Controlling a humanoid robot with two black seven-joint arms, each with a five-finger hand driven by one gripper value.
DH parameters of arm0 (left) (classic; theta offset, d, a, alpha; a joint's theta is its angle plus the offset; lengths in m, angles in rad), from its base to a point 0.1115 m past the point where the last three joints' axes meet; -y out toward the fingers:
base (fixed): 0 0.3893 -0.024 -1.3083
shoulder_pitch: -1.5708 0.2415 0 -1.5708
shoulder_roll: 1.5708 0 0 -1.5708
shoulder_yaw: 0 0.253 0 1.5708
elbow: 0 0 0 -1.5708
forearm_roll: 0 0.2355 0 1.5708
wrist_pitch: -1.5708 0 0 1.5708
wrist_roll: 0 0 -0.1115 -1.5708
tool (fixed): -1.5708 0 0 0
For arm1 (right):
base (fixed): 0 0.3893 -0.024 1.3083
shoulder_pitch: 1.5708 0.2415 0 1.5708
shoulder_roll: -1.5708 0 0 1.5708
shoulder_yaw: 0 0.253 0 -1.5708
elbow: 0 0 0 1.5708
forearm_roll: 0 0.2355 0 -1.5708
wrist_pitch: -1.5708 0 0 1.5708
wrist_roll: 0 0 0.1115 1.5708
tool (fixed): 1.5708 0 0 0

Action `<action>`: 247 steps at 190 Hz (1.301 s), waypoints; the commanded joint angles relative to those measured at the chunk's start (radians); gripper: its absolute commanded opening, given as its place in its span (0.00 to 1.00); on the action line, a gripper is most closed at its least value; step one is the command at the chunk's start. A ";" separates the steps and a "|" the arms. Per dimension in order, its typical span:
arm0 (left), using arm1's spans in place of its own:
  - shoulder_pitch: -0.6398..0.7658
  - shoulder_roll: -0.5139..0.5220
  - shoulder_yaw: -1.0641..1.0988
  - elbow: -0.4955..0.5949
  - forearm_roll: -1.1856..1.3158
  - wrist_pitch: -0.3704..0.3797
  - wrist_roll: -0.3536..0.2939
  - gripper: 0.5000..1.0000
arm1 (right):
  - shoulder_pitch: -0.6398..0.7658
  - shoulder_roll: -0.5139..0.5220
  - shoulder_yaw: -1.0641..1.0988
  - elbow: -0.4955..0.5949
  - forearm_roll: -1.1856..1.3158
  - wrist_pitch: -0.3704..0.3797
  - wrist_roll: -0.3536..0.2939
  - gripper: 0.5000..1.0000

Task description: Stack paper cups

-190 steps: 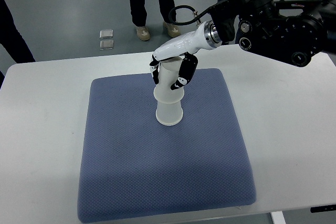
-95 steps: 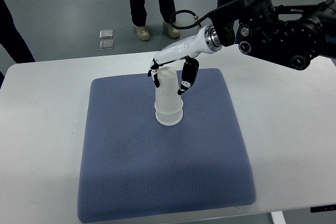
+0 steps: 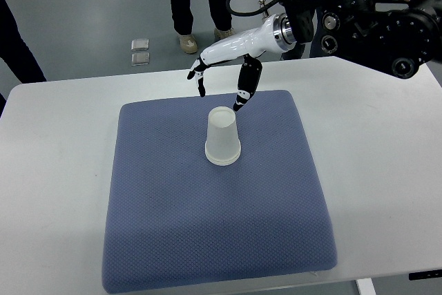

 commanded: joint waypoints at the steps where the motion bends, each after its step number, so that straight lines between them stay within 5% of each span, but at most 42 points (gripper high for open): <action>1: 0.000 0.000 0.000 0.000 0.000 0.000 0.000 1.00 | -0.014 -0.034 0.049 -0.002 0.000 0.003 0.002 0.81; 66: 0.000 0.000 0.000 0.000 0.000 0.000 0.000 1.00 | -0.204 -0.082 0.296 -0.146 0.284 -0.021 0.000 0.81; 183: 0.000 0.000 0.000 0.000 0.000 0.000 0.000 1.00 | -0.407 0.021 0.392 -0.388 1.128 -0.253 0.008 0.81; 247: 0.000 0.000 0.000 0.000 0.000 0.000 0.000 1.00 | -0.489 0.061 0.392 -0.411 1.451 -0.376 -0.055 0.81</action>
